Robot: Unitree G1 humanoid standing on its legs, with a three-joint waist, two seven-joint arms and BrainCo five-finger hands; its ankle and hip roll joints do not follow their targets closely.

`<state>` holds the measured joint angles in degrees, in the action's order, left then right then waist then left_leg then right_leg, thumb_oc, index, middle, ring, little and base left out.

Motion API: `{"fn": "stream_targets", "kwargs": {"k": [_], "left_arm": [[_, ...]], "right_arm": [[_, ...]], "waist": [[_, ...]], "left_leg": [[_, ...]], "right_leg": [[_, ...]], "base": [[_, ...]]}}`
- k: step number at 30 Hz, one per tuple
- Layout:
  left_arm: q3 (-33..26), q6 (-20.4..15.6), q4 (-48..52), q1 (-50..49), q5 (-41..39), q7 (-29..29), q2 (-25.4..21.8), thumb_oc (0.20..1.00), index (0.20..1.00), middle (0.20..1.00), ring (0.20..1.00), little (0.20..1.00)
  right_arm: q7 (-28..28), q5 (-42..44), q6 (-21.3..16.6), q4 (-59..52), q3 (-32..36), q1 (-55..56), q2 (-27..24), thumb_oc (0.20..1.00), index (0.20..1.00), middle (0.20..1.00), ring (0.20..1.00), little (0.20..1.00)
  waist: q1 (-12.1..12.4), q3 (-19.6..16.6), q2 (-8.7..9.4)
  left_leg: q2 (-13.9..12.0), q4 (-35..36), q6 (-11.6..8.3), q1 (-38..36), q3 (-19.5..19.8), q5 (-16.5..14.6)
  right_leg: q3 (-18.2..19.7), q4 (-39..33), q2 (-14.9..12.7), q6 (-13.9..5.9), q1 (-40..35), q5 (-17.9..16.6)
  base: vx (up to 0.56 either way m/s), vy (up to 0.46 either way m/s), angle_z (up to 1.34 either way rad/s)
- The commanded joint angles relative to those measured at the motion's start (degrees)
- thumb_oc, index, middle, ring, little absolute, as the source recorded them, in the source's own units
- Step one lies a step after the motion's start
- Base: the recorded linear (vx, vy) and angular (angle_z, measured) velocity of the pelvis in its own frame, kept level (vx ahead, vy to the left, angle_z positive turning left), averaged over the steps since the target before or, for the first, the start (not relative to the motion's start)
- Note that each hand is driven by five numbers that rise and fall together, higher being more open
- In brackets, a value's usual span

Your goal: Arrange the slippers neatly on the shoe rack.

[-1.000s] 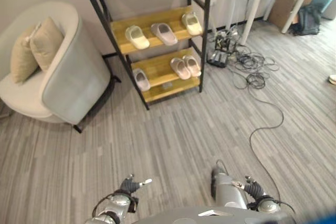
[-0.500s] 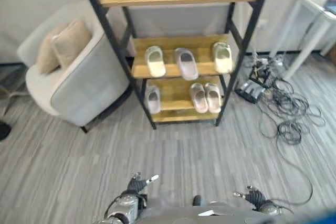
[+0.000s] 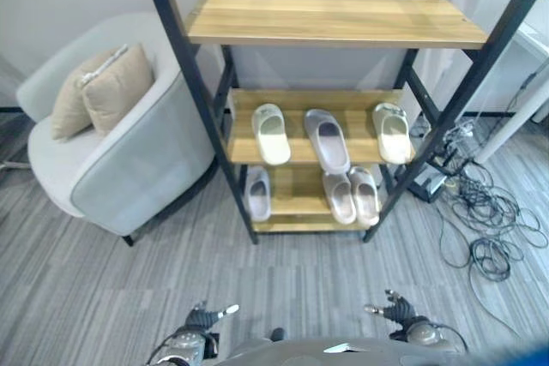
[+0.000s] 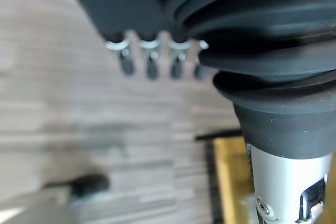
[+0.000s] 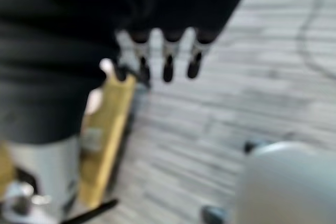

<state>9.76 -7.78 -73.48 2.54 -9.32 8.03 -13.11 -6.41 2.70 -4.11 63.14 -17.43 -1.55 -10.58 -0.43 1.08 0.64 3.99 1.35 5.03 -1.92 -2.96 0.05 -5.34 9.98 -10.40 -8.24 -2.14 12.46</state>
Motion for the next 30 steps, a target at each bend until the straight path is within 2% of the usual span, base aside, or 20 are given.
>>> {"fn": "stream_targets", "kwargs": {"k": [1,5,6,8,10,13,15,17,19,25,30], "left_arm": [[-0.3,-0.9,-0.2,0.5,4.4,2.2,-0.2,1.0,1.0,1.0,1.0,1.0],[1.0,-0.6,-1.4,0.5,7.0,1.5,0.2,1.0,1.0,1.0,1.0,1.0],[1.1,-0.5,-1.7,0.5,7.1,1.3,0.3,1.0,1.0,1.0,1.0,1.0],[1.2,0.1,-2.4,0.4,7.7,1.1,0.7,1.0,1.0,1.0,1.0,1.0],[1.2,0.4,-3.3,0.1,8.7,1.2,0.5,1.0,1.0,1.0,1.0,1.0],[0.6,0.5,-3.9,-0.9,8.0,1.4,0.6,1.0,1.0,1.0,1.0,1.0],[0.2,0.3,-3.9,-1.1,7.4,1.2,0.6,1.0,1.0,1.0,1.0,1.0],[-0.9,-0.2,-3.9,-1.6,6.1,1.6,0.3,1.0,1.0,1.0,1.0,1.0],[-1.2,-0.5,-3.6,-1.9,5.5,1.6,0.2,1.0,1.0,1.0,1.0,1.0],[1.4,-1.2,-1.7,-2.7,7.5,1.1,1.3,1.0,1.0,1.0,1.0,1.0],[2.7,-1.1,-1.3,-2.9,8.6,1.0,1.8,1.0,1.0,1.0,1.0,1.0]], "right_arm": [[-0.9,-2.9,-1.3,0.9,-0.4,-1.9,-2.0,1.0,1.0,1.0,1.0,1.0],[-0.3,-4.4,-1.0,1.5,-1.1,-2.0,-1.6,1.0,1.0,1.0,1.0,1.0],[-0.4,-4.7,-1.0,1.4,-1.1,-2.0,-1.5,1.0,1.0,1.0,1.0,1.0],[-0.9,-6.4,-0.7,1.1,-1.6,-2.8,-1.7,1.0,1.0,1.0,1.0,1.0],[-1.4,-7.3,-0.9,0.4,-1.8,-2.7,-1.8,1.0,1.0,1.0,1.0,1.0],[-1.6,-7.6,-0.9,0.2,-2.6,-2.4,-2.0,1.0,1.0,1.0,1.0,1.0],[-1.3,-7.4,-0.8,-0.2,-2.8,-2.7,-2.0,1.0,1.0,1.0,1.0,1.0],[-1.2,-7.0,-1.2,-2.7,-3.1,-3.1,-2.5,1.0,1.0,1.0,1.0,1.0],[-0.6,-6.8,-1.9,-5.6,-4.1,-3.4,-2.8,1.0,1.0,1.0,1.0,1.0],[0.3,-7.6,-3.4,-11.7,-6.7,-4.2,-4.7,1.0,1.0,1.0,1.0,1.0],[0.7,-7.8,-4.3,-15.7,-7.8,-4.5,-5.6,1.0,1.0,1.0,1.0,1.0]], "waist": [[0.4,0.4,1.32],[0.9,0.1,1.93],[1.0,0.2,1.95],[0.8,1.4,2.07],[0.4,2.4,1.77],[-0.1,2.6,1.25],[-0.3,3.1,1.16],[-0.6,3.4,1.62],[-0.2,3.3,1.84],[0.2,1.2,1.46],[0.2,0.8,1.22]], "left_leg": [[-3.1,-6.1,-4.76,1.9,-0.6,-6.2],[-2.6,-4.0,-4.32,1.0,-0.5,-5.8],[-2.4,-4.2,-4.07,1.1,-0.2,-6.0],[-1.6,-5.2,-3.16,1.6,-0.1,-6.4],[-1.4,-5.8,-2.77,1.8,0.4,-6.5],[-1.5,-5.3,-2.93,0.6,1.5,-6.7],[-1.5,-5.5,-3.06,0.5,1.8,-6.8],[-1.4,-6.3,-3.7,0.7,2.4,-7.0],[-1.7,-6.3,-3.99,0.8,2.9,-6.9],[-3.6,-3.9,-5.49,-0.1,4.5,-5.3],[-4.6,-1.7,-6.02,-0.9,5.2,-4.1]], "right_leg": [[0.0,-4.9,0.8,0.14,-2.1,-9.5],[-1.3,-4.9,-0.4,-1.28,-1.9,-11.2],[-1.3,-3.4,-0.7,-1.47,-1.2,-11.3],[-0.8,2.9,-2.1,-2.51,2.0,-15.0],[0.4,6.6,-1.8,-2.43,3.8,-15.8],[1.3,1.8,-1.2,-0.69,5.3,-13.8],[1.5,0.2,-1.2,-0.67,5.9,-14.3],[2.9,-5.3,-1.4,-1.31,4.7,-14.4],[4.4,-6.0,-0.8,-1.23,4.0,-14.2],[3.1,-9.7,0.7,-0.17,0.4,-12.8],[2.3,-10.5,1.5,0.36,-0.8,-12.1]], "base": [[-0.01,0.04,0.08],[-0.02,0.119,-0.07],[-0.05,0.146,-0.03],[-0.08,0.138,-0.01],[-0.03,0.08,0.07],[0.04,-0.013,0.21],[-0.01,-0.049,0.05],[-0.03,-0.095,0.07],[-0.02,-0.141,0.27],[0.0,-0.111,0.18],[-0.02,-0.073,0.04]]}}
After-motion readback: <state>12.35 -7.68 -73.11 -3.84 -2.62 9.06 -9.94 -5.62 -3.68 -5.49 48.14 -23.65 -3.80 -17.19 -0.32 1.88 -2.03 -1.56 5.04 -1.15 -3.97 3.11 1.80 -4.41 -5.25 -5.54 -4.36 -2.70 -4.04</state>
